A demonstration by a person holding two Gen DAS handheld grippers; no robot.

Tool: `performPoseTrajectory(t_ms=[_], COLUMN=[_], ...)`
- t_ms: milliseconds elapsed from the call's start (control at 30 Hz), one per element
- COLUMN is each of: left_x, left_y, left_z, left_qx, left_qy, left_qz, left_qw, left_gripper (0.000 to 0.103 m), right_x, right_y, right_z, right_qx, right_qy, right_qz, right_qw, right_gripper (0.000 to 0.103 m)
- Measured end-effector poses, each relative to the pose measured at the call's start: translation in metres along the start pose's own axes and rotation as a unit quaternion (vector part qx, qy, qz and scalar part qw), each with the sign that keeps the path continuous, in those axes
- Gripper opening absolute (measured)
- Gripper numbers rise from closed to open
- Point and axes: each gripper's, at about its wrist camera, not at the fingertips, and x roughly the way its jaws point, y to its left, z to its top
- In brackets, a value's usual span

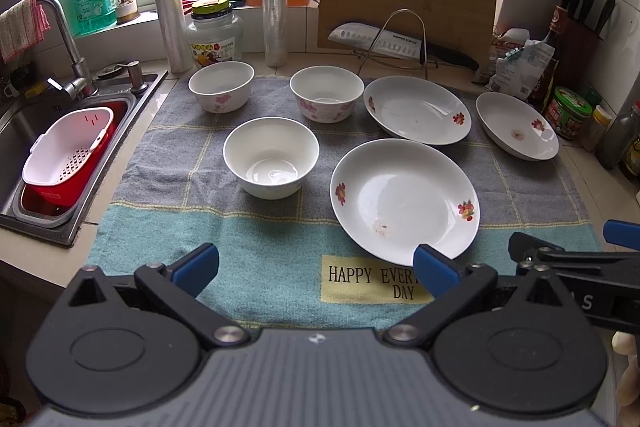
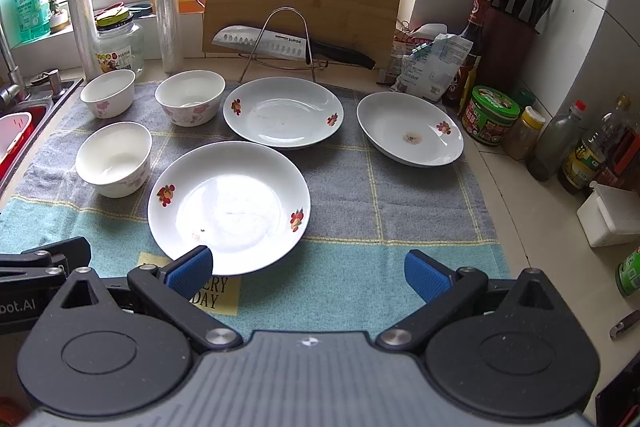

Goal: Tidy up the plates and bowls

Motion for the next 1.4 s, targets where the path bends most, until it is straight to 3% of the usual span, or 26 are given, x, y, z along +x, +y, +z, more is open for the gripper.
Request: performPoseTrajectory(t_ms=[1400], left_x=[0.0060], left_y=[0.0010], left_z=[0.0057], left_qx=[0.004], left_qy=[0.001], left_qz=[-0.004], left_qw=[1.0000], left_gripper=[0.102], right_x=[0.0005], right_y=[0.0064], right_z=[0.0020], right_qx=[-0.001], right_qy=[-0.001], right_qz=[-0.014], right_qw=[1.000], right_gripper=[0.103])
